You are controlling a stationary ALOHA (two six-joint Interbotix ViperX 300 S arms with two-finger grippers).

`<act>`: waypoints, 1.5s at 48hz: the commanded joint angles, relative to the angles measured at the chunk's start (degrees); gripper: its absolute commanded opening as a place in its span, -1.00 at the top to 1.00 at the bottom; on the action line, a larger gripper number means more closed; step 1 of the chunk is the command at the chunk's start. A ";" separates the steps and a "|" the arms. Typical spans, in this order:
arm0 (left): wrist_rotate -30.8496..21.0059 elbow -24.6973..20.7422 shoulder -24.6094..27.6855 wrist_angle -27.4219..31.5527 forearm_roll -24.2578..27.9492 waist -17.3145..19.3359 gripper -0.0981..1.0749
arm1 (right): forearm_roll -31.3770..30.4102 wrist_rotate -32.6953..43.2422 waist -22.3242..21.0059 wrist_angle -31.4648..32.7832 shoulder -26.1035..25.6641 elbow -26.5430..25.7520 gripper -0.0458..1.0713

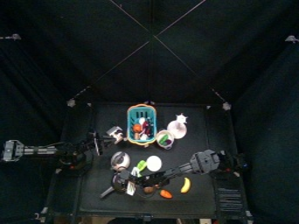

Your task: Move plate to the right

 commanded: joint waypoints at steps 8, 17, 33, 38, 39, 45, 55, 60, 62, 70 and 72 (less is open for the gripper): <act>0.53 -0.62 0.09 0.53 1.32 -0.18 -0.18 | -2.90 -0.09 0.00 1.14 -6.15 1.58 -0.53; 0.18 -1.41 0.09 6.94 6.68 -4.04 -0.19 | -3.96 -0.09 -0.26 1.76 -9.93 4.83 -0.53; 0.26 -5.98 -0.18 21.80 9.14 -11.25 -0.19 | -3.96 -0.09 -0.53 2.46 -14.41 10.28 -0.52; 0.26 -6.42 -0.18 23.29 9.14 -12.13 -0.19 | -3.96 -0.18 -0.44 3.69 -16.08 12.48 -0.52; 0.35 -6.50 -0.26 23.38 9.05 -12.39 -0.19 | -4.04 -0.18 -0.44 4.22 -16.61 13.18 -0.52; 0.26 -6.24 -0.18 23.91 9.05 -13.62 -0.19 | -4.66 0.00 -0.53 5.36 -18.11 15.64 -0.52; 0.44 -6.15 -0.09 25.14 9.05 -18.19 -0.19 | -5.89 -0.09 -0.62 4.39 -18.90 18.02 -0.51; 0.09 -6.15 0.53 24.79 9.05 -19.25 -0.19 | -6.86 0.00 -0.88 4.39 -18.72 18.46 -0.51; 0.00 -5.98 0.79 24.79 8.79 -19.25 -0.19 | -6.94 0.00 -1.14 4.48 -18.72 18.63 -0.51; 0.26 -6.59 1.58 24.79 8.09 -17.40 -0.26 | -6.86 0.18 -1.67 4.57 -19.34 19.78 -0.51; 0.26 -6.68 1.58 24.96 8.26 -16.52 -0.32 | -6.86 0.26 -1.67 4.75 -19.69 20.13 -0.51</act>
